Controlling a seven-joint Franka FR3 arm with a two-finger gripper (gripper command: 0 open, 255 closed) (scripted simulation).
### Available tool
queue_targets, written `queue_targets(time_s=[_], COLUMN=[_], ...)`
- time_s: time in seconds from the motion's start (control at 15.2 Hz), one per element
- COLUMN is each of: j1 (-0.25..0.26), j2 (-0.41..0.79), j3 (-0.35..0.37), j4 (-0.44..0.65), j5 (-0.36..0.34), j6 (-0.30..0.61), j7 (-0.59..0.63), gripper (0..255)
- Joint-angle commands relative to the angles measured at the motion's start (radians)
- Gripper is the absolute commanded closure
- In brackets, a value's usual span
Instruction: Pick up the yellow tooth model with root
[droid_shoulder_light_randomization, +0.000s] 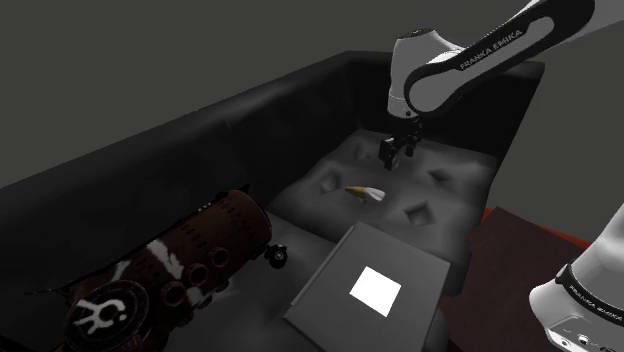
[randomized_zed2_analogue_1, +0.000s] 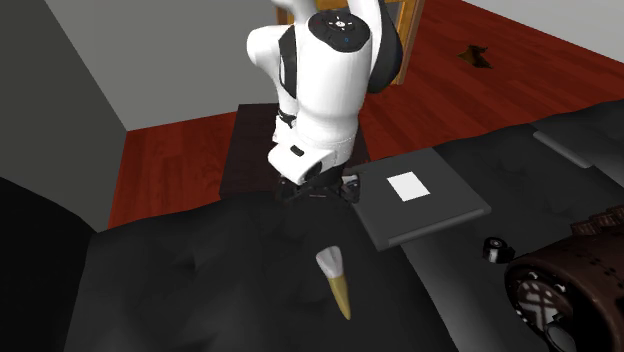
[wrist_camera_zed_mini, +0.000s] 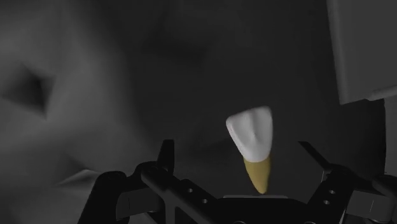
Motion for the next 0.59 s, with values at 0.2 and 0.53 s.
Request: queue_targets(time_s=[0.2, 0.53], j1=[0.013, 0.031], j2=[0.19, 0.383], j3=[0.014, 0.021], j4=[0.088, 0.212], j5=[-0.024, -0.057], j6=[0.116, 0.196], j7=[0.016, 0.036], gripper=[0, 0])
